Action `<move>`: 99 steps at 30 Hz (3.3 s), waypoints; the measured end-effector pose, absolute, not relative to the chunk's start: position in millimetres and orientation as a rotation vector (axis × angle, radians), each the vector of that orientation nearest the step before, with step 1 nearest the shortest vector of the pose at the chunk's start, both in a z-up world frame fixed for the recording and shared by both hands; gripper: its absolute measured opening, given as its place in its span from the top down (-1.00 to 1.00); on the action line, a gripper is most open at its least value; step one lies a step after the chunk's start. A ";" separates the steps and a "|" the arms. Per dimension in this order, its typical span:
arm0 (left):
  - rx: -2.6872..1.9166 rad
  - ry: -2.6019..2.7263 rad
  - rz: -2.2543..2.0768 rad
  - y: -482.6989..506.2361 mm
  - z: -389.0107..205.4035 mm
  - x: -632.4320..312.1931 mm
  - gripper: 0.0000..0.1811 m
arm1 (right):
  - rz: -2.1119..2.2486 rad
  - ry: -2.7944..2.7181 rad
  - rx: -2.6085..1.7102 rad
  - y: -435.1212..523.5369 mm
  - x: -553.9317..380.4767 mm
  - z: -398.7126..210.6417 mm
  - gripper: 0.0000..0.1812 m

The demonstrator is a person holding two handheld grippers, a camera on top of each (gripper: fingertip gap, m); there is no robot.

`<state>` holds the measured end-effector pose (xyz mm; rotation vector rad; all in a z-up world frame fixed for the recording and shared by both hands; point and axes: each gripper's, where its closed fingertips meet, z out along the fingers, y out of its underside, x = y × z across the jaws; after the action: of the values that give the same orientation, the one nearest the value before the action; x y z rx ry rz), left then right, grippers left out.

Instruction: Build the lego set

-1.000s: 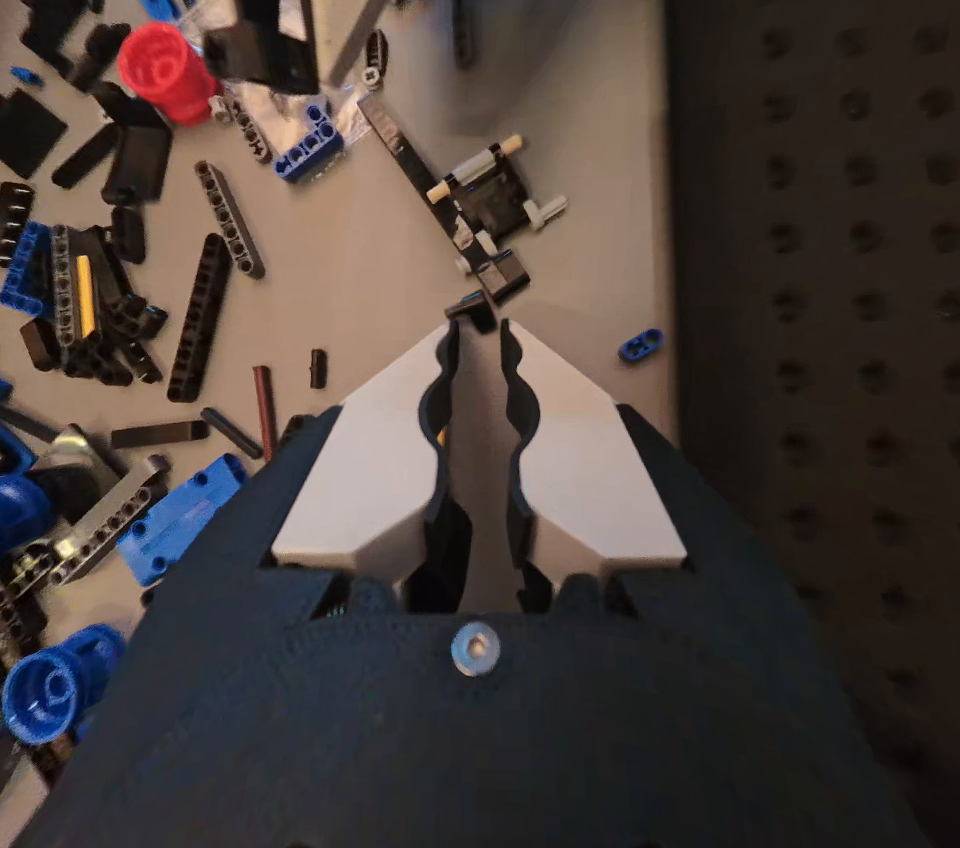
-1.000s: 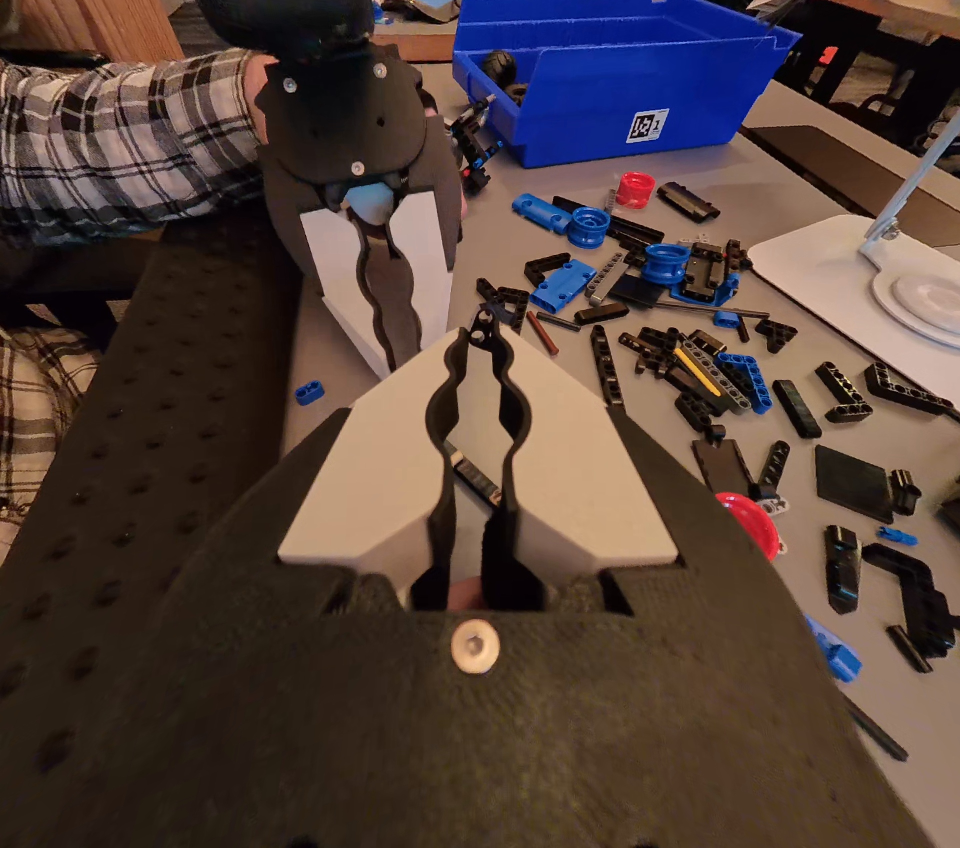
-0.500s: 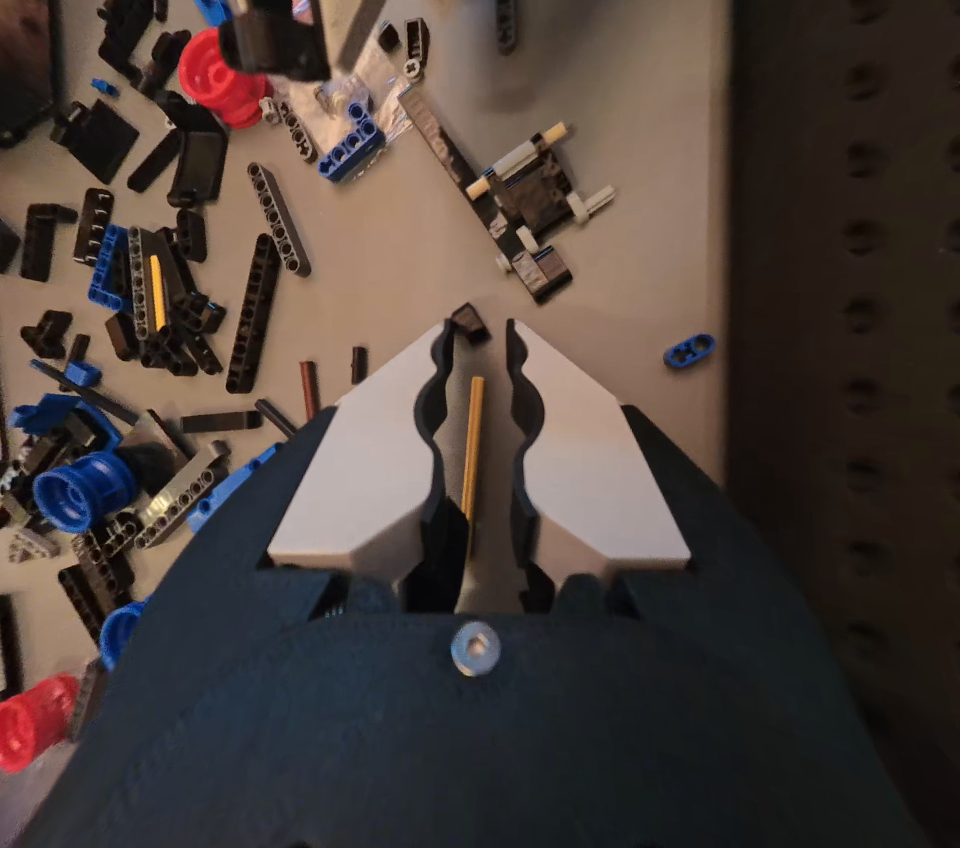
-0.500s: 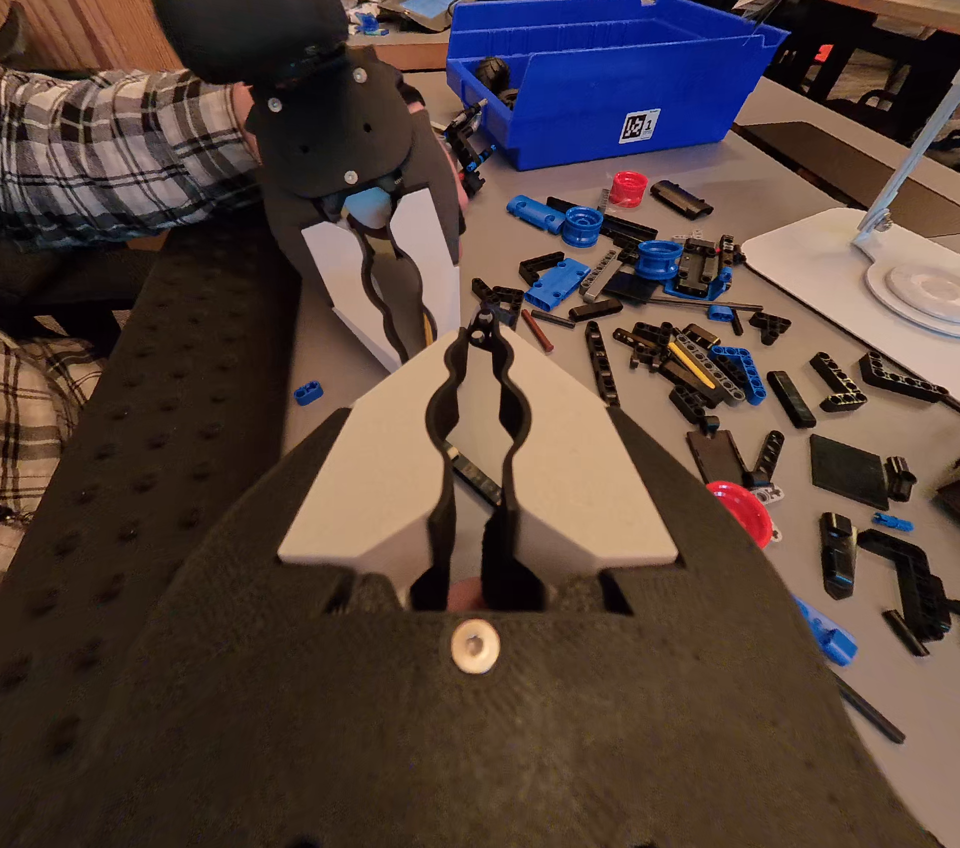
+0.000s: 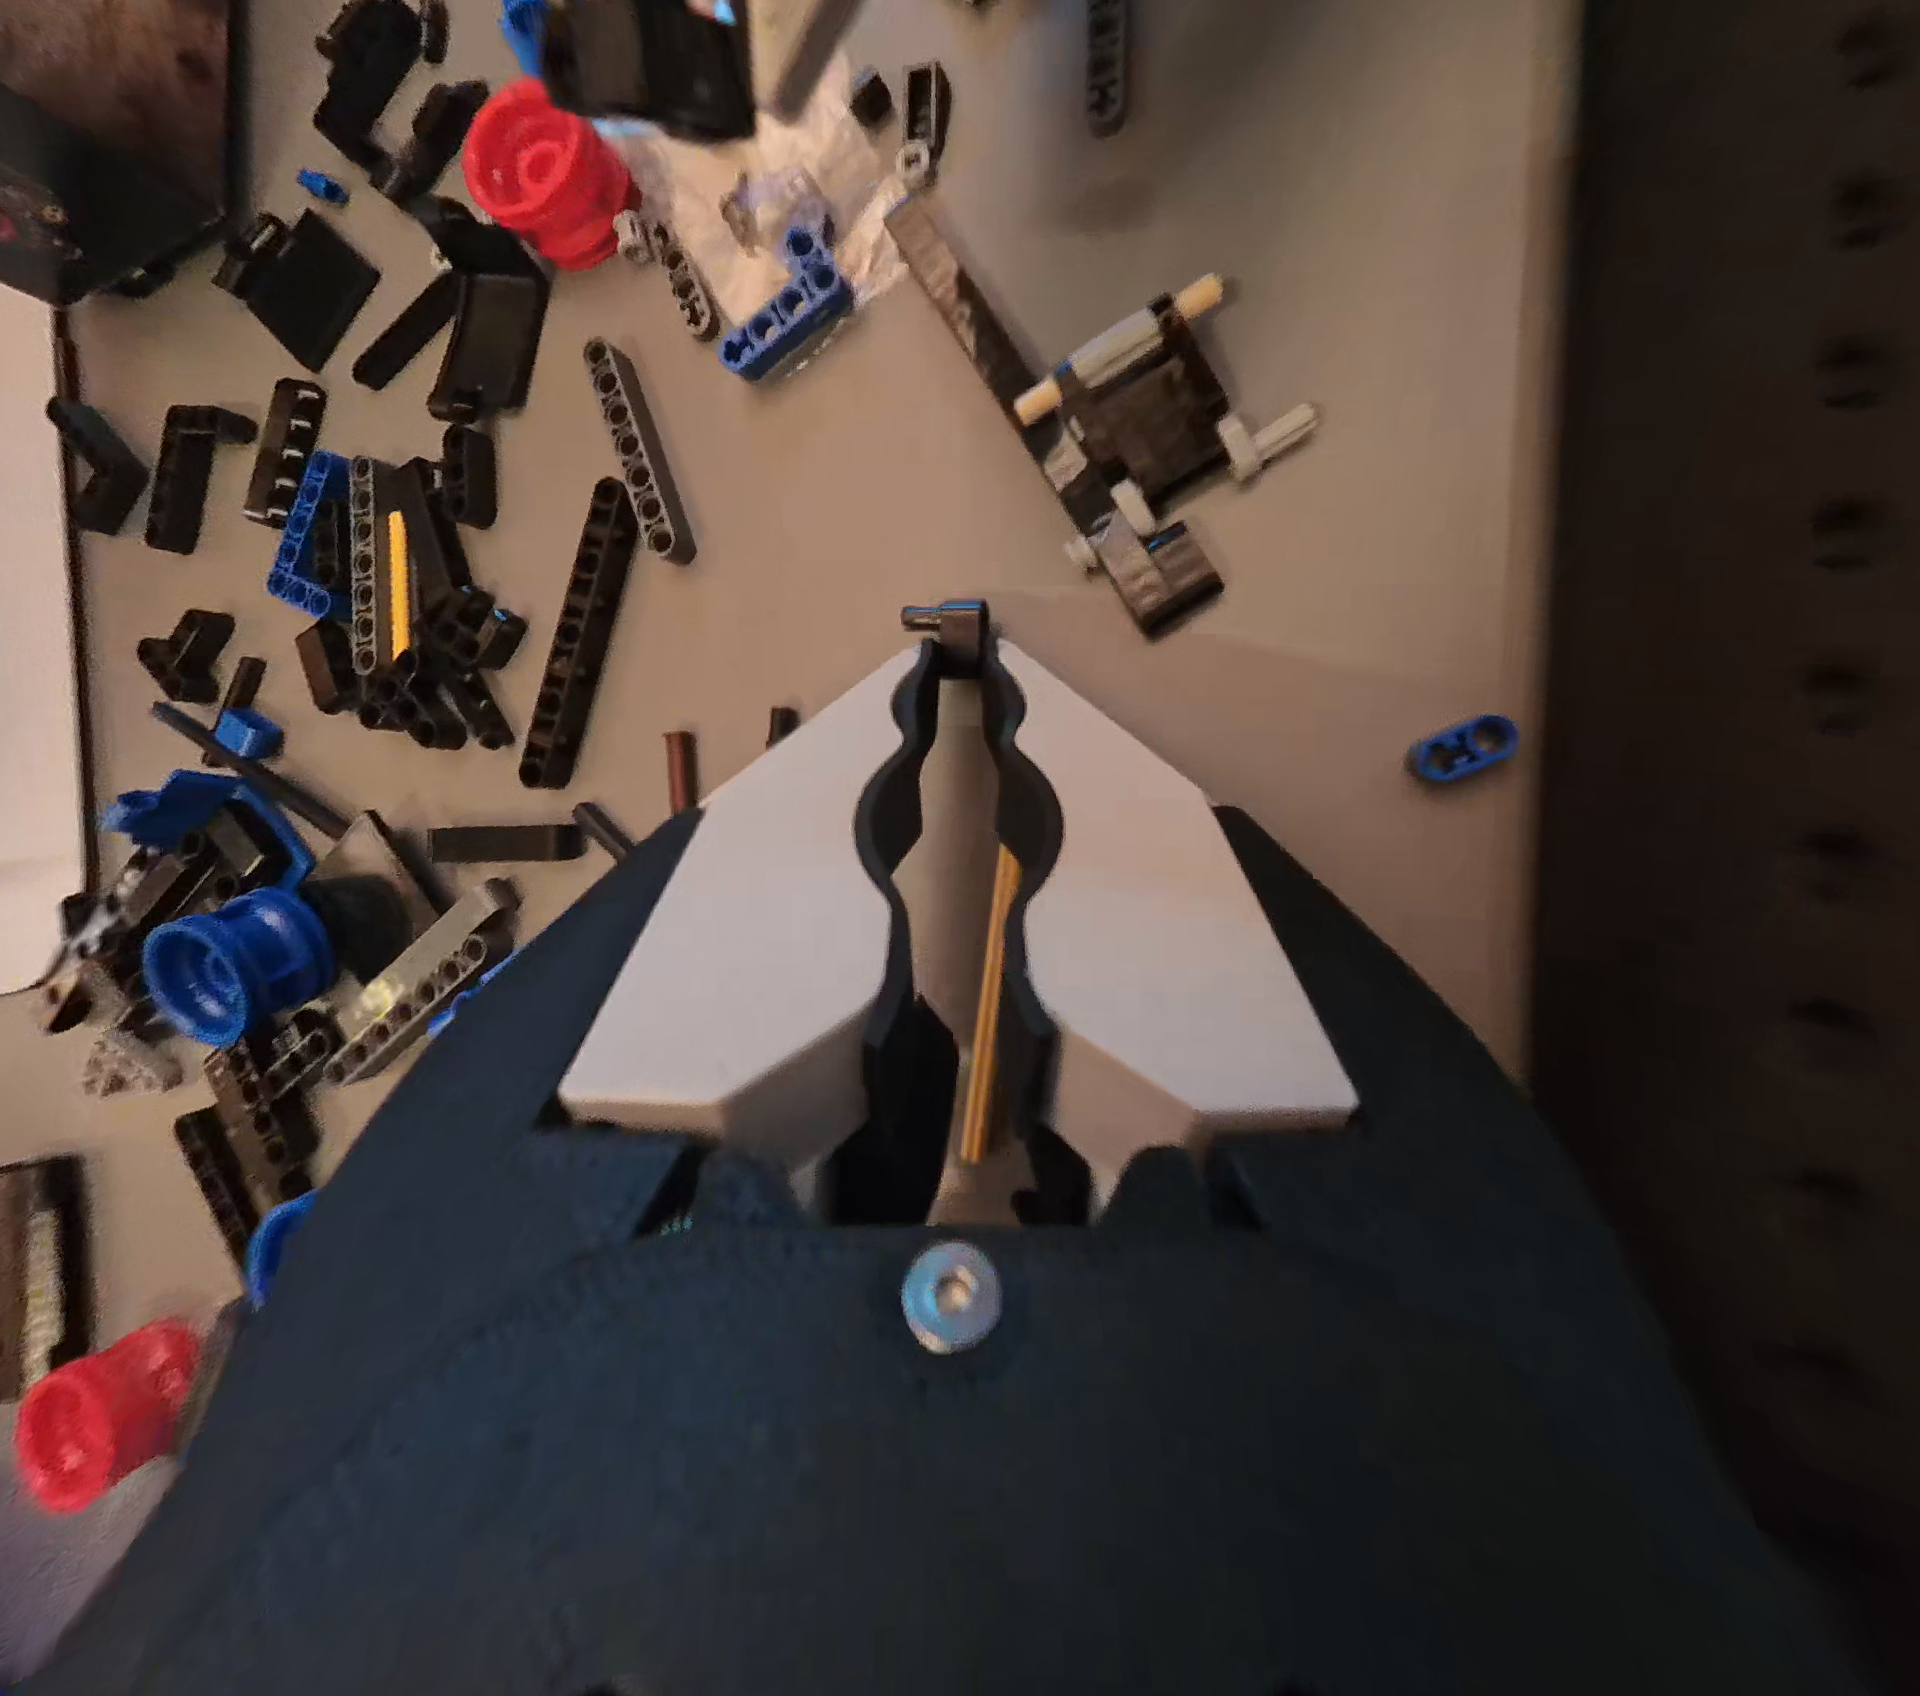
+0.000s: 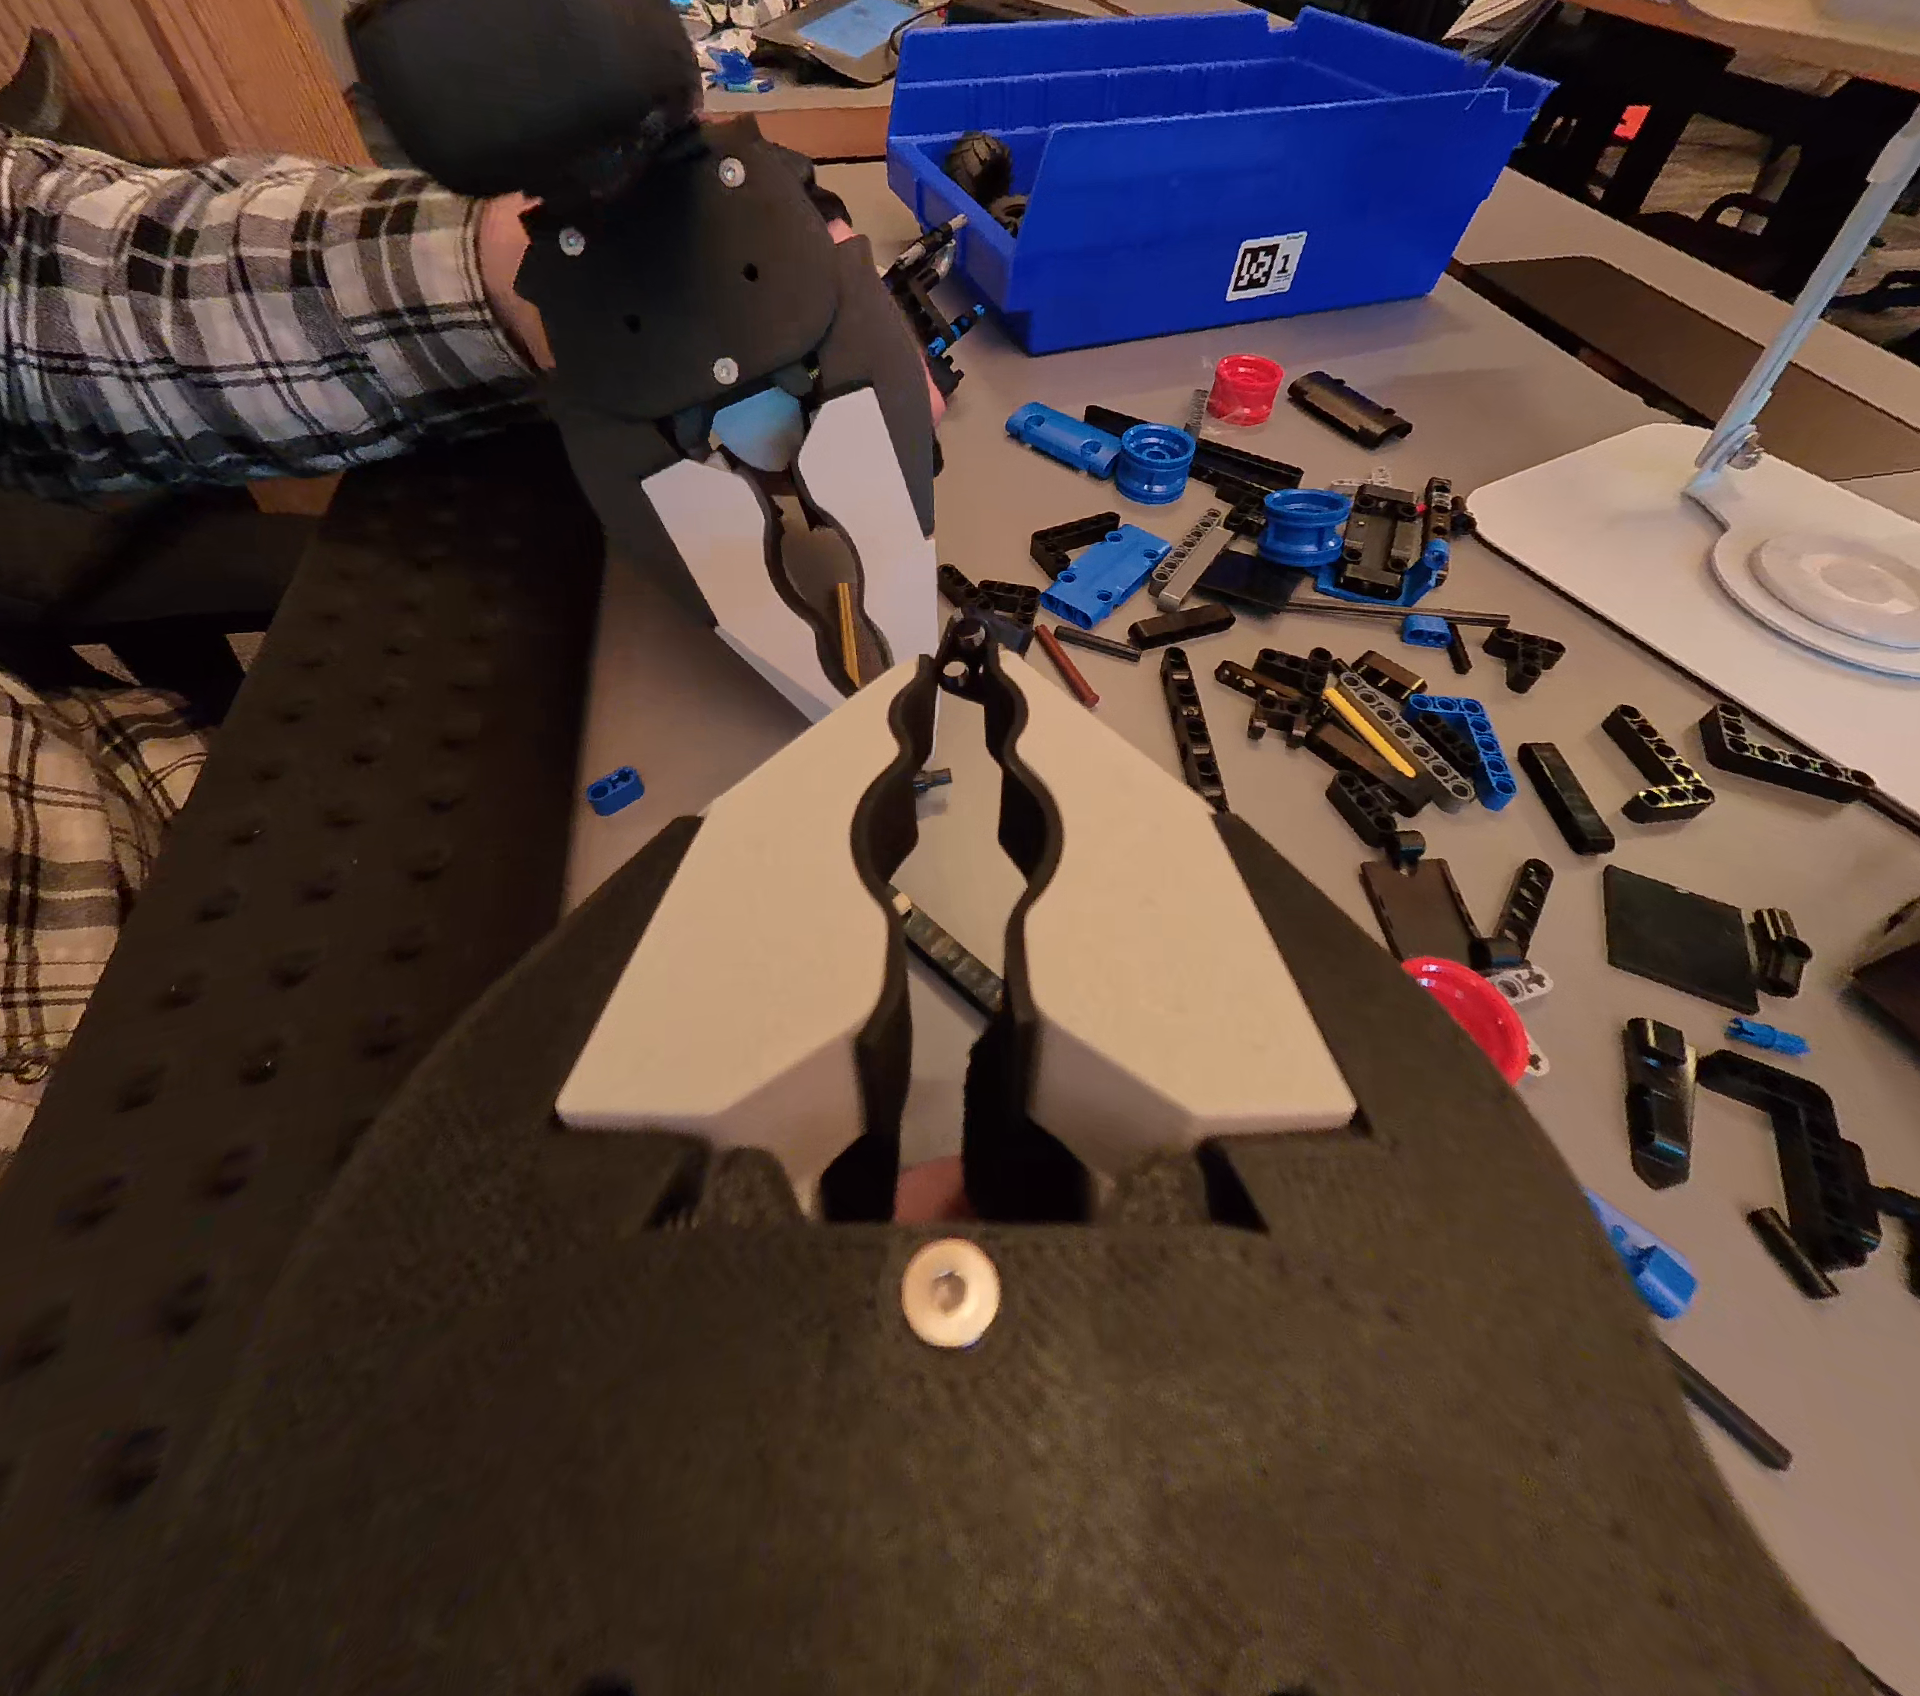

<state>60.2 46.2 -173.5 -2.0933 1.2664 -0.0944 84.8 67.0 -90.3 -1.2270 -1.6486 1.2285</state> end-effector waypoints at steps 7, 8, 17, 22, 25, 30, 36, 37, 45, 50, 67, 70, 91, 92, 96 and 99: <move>-1.837 0.921 -0.576 48.1 -95.1 78.2 0.94 | 1.395 -1.564 -1.201 64.4 89.0 -70.7 0.92; -1.775 0.869 -0.672 45.9 -78.7 80.8 0.94 | 1.443 -1.541 -1.190 63.3 90.3 -64.8 0.92; -1.417 0.653 -1.311 25.5 -9.1 110.2 0.93 | 1.768 -1.408 -0.986 47.6 110.4 -19.1 0.92; -1.323 0.577 -1.490 23.7 2.4 117.2 0.94 | 1.862 -1.399 -0.897 39.0 119.8 -8.5 0.92; -1.293 0.546 -1.548 24.4 5.7 117.4 0.94 | 1.898 -1.390 -0.873 37.0 122.4 -5.1 0.92; -1.252 0.538 -1.631 21.2 7.8 123.4 0.94 | 1.933 -1.374 -0.846 35.2 124.6 -1.2 0.92; -1.226 0.530 -1.697 19.9 7.3 128.3 0.93 | 1.965 -1.370 -0.824 32.3 126.6 1.0 0.92; -1.214 0.527 -1.700 19.7 8.3 127.9 0.94 | 1.968 -1.369 -0.820 31.8 126.8 1.4 0.92; -1.140 0.503 -1.773 16.8 15.1 130.0 0.94 | 2.007 -1.342 -0.783 27.7 128.9 7.2 0.92; -1.096 0.472 -1.788 18.8 18.2 126.2 0.94 | 2.044 -1.318 -0.755 26.0 132.4 12.7 0.92; -1.052 0.520 -1.843 11.0 20.1 132.4 0.93 | 2.087 -1.309 -0.727 20.2 134.5 17.2 0.92; -1.041 0.520 -1.845 10.3 21.2 132.1 0.94 | 2.081 -1.310 -0.724 19.3 134.4 17.6 0.92; -1.125 0.415 -1.833 28.2 11.3 124.6 0.92 | 1.991 -1.256 -0.818 35.0 123.0 11.5 0.92; -1.134 0.407 -1.828 29.9 10.4 123.8 0.92 | 1.985 -1.252 -0.828 36.5 122.2 10.8 0.92; -1.161 0.386 -1.804 34.7 7.4 121.3 0.92 | 1.965 -1.241 -0.855 41.2 119.6 8.3 0.92; -1.178 0.370 -1.790 37.7 5.1 119.4 0.92 | 1.948 -1.236 -0.873 44.1 117.9 6.3 0.92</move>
<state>119.4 37.7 5.1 -1.1784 0.3701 -1.7897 117.9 44.1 6.3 -0.8729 -1.2362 1.9476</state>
